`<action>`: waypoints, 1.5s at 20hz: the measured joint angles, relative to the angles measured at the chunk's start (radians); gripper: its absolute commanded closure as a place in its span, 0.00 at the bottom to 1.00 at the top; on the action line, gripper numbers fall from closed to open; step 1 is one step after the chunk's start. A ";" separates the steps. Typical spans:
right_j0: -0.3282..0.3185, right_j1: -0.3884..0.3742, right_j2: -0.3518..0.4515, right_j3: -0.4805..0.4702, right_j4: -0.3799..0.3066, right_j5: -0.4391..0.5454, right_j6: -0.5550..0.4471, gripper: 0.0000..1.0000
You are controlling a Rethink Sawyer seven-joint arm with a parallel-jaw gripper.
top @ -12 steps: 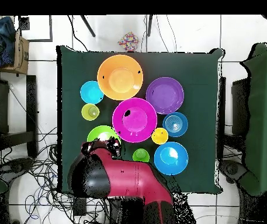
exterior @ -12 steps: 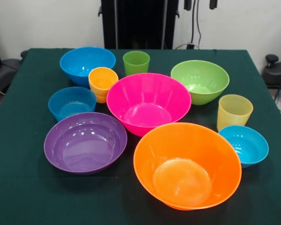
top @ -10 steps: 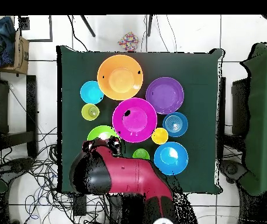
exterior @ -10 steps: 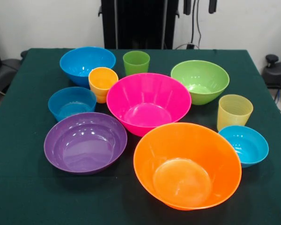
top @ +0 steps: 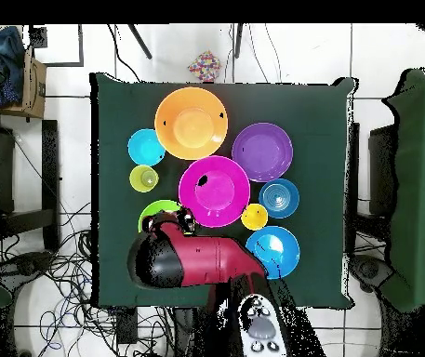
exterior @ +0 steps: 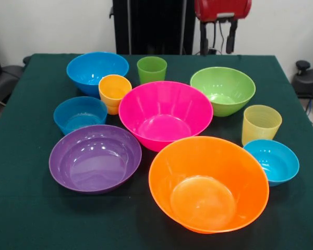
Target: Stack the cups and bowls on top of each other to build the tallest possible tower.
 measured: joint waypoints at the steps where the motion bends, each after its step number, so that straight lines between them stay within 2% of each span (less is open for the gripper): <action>1: 0.000 0.028 0.000 -0.007 -0.012 -0.031 0.000 0.00; 7: -0.021 0.143 0.009 -0.035 -0.078 -0.140 0.000 0.00; 13: -0.037 0.214 0.012 -0.068 -0.125 -0.154 0.000 0.00; 22: -0.035 0.254 0.013 -0.121 -0.145 -0.154 0.000 0.00; 30: 0.024 0.287 -0.004 -0.158 -0.146 -0.170 0.000 0.00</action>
